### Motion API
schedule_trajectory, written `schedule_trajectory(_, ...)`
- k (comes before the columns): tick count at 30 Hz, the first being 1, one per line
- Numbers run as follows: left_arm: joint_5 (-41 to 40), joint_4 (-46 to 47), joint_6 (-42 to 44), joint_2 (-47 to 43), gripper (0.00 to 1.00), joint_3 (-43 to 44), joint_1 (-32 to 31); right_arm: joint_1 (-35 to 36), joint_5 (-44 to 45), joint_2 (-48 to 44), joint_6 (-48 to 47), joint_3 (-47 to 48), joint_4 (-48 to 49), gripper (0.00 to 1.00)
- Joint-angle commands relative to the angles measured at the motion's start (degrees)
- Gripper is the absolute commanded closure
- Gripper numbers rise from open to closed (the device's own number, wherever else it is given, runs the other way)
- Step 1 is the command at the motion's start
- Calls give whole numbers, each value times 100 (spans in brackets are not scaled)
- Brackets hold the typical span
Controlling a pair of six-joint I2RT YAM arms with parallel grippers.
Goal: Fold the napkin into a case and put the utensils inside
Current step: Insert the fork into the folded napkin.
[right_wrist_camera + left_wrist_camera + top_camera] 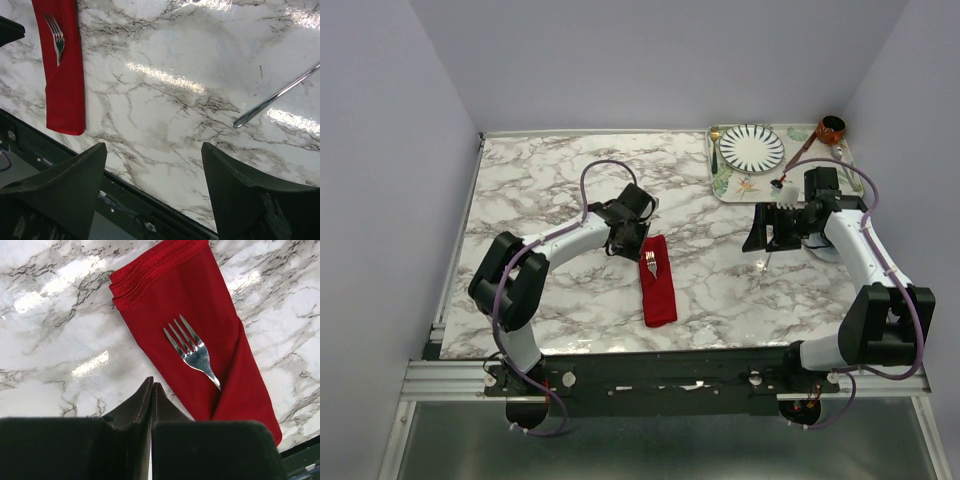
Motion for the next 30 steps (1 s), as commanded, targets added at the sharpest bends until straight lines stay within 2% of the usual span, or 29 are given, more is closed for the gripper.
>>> schedule_trajectory(1,-269,167,-463,89,86,125,-139,-49,-84,-158,64,-38,106,15)
schedule_trajectory(6,-322,123,-516,370,82,301,-175,-49,-75,-123,82,-29,115,15)
schedule_trajectory(30,-427,-36,-525,1003,74,732,-183,-49,-48,-35,99,15,106,13)
